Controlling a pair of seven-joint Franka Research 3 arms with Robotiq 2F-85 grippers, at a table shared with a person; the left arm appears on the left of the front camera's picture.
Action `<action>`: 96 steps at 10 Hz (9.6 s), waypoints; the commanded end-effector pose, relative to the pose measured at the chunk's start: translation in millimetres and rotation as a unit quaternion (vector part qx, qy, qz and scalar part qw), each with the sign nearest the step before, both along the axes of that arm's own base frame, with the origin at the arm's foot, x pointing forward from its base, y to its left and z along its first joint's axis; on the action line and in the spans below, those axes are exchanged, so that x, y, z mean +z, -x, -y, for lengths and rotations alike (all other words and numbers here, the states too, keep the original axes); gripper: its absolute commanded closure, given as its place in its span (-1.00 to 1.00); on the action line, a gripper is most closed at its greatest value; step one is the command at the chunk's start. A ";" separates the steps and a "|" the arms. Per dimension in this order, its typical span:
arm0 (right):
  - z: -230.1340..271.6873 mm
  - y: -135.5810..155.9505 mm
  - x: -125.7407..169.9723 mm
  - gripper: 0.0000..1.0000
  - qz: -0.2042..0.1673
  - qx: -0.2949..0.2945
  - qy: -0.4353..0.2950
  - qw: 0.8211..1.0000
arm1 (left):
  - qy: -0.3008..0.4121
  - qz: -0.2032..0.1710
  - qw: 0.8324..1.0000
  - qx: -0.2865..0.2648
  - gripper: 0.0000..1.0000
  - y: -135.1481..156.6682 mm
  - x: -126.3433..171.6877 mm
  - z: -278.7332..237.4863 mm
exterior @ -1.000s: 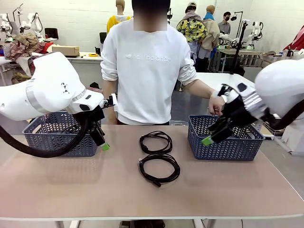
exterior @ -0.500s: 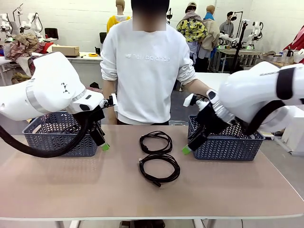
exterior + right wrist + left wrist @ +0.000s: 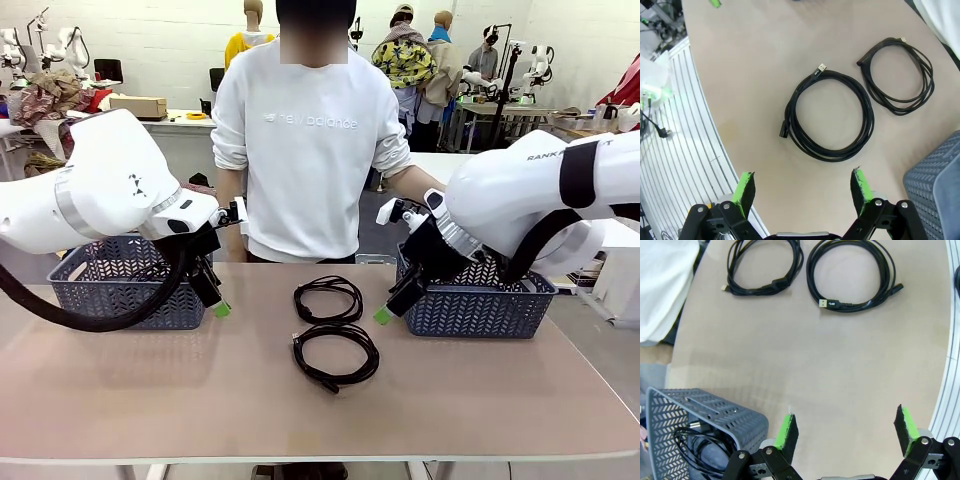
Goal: Organize the cables according to human instructions.
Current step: Pick up a bundle of cables and place it in the basket indicated by the human.
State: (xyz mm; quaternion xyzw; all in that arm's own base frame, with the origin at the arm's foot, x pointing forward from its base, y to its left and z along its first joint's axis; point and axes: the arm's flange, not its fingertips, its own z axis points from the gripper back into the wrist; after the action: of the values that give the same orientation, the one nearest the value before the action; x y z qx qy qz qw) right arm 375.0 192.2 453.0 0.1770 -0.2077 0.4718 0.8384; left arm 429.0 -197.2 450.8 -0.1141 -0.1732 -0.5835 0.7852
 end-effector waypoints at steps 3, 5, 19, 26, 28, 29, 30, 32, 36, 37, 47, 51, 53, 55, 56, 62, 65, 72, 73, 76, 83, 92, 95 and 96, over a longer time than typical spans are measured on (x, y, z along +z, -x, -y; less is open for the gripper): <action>0.2 0.1 0.6 -1.00 0.001 0.000 0.000 1.000 | 0.000 0.001 1.000 0.002 -1.00 -0.3 0.4 -1.8; -31.8 -5.6 -5.9 -1.00 -0.016 -0.029 0.029 0.999 | 0.000 0.001 1.000 0.002 -1.00 -0.3 0.4 -1.8; -150.9 -27.5 -96.8 -1.00 -0.047 -0.064 0.138 0.987 | 0.000 0.001 1.000 0.002 -1.00 -0.3 0.4 -1.8; -168.8 -50.6 -125.2 -1.00 -0.039 -0.083 0.149 0.985 | 0.000 0.001 1.000 0.002 -1.00 -0.3 0.4 -1.8; -170.7 -55.6 -132.7 -1.00 -0.038 -0.092 0.152 0.983 | 0.000 0.001 1.000 0.002 -1.00 -0.3 0.4 -1.8; -172.3 -58.0 -138.4 -1.00 -0.041 -0.093 0.151 0.983 | 0.000 0.001 1.000 0.002 -1.00 -0.3 0.4 -1.8; -173.3 -59.4 -141.4 -1.00 -0.041 -0.091 0.153 0.983 | 0.000 0.001 1.000 0.002 -1.00 -0.3 0.4 -1.8; -175.3 -60.7 -146.8 -1.00 -0.041 -0.091 0.157 0.982 | 0.000 0.001 1.000 0.002 -1.00 -0.3 0.4 -1.8; -180.3 -60.5 -154.0 -1.00 -0.045 -0.092 0.172 0.980 | 0.000 0.001 1.000 0.002 -1.00 -0.3 0.4 -1.8; -181.9 -60.1 -156.4 -1.00 -0.048 -0.090 0.173 0.979 | 0.000 0.001 1.000 0.002 -1.00 -0.3 0.4 -1.8; -182.4 -54.4 -155.5 0.85 -0.055 -0.099 0.152 0.982 | 0.000 0.001 1.000 0.002 -1.00 -0.3 0.4 -1.8; -175.5 -40.7 -146.4 1.00 -0.072 -0.101 0.146 0.982 | 0.000 0.001 1.000 0.002 -1.00 -0.3 0.4 -1.8; -161.3 -28.7 -123.9 1.00 -0.068 -0.087 0.168 0.980 | 0.000 0.001 1.000 0.002 -1.00 -0.3 0.4 -1.8; -142.5 -20.0 -89.4 1.00 -0.070 -0.058 0.176 0.980 | 0.000 0.001 1.000 0.002 -1.00 -0.3 0.4 -1.8; -133.3 -17.0 -69.6 1.00 -0.069 -0.038 0.177 0.981 | 0.000 0.001 1.000 0.002 -1.00 -0.3 0.4 -1.8; -47.0 -42.2 52.6 1.00 -0.006 0.041 0.210 0.977 | 0.000 0.001 1.000 0.002 -1.00 -0.3 0.4 -1.8; 19.2 -76.5 75.7 1.00 0.029 0.123 0.223 0.967 | 0.000 0.001 1.000 0.002 -1.00 -0.3 0.4 -1.8; 98.5 -147.3 61.2 1.00 0.039 0.121 0.184 0.975 | 0.000 0.001 1.000 0.002 -1.00 -0.3 0.4 -1.8; 98.5 -140.5 52.1 1.00 0.028 0.136 0.220 0.966 | 0.000 0.001 1.000 0.002 -1.00 -0.3 0.4 -1.8; 98.5 -140.5 52.1 1.00 0.028 0.136 0.220 0.966 | 0.000 0.001 1.000 0.002 -1.00 -0.3 0.4 -1.8; 117.0 -167.6 34.0 0.75 0.055 0.159 0.265 0.949 | 0.000 0.001 1.000 0.002 -1.00 -0.3 0.4 -1.8; 152.1 -193.0 -20.0 0.75 0.054 0.162 0.224 0.959 | 0.000 0.001 1.000 0.002 -1.00 -0.3 0.4 -1.8; 149.7 -197.3 -21.6 0.75 0.062 0.158 0.222 0.960 | 0.000 0.001 1.000 0.002 -1.00 -0.3 0.4 -1.8; 148.4 -198.0 -22.3 0.37 0.057 0.161 0.220 0.960 | 0.000 0.001 1.000 0.002 -1.00 -0.3 0.4 -1.8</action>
State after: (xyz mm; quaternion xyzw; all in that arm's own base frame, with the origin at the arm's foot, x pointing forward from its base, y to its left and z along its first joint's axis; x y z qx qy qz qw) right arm 567.0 43.7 428.3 -0.0145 -0.1001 0.6405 0.7613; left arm 429.0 -197.4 450.9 -0.1141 -0.1733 -0.5836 0.7851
